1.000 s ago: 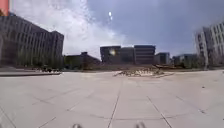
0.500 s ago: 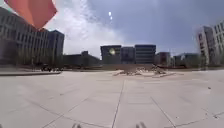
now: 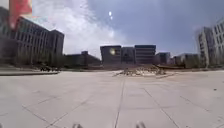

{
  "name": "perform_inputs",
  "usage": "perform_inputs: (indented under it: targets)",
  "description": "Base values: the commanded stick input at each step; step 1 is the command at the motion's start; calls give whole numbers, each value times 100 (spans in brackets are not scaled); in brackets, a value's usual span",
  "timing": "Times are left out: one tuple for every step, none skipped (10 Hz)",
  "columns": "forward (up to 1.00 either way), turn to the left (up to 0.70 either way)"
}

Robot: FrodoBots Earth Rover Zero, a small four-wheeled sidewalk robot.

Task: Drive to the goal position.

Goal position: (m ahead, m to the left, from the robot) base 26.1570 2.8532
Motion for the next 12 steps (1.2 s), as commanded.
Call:
perform_inputs:
  targets:
    - [45, 3]
    - [45, 3]
    - [45, 3]
    - [45, 3]
    - [45, 3]
    - [45, 3]
    - [45, 3]
    - [45, 3]
    - [45, 3]
    - [45, 3]
    - [45, 3]
    - [45, 3]
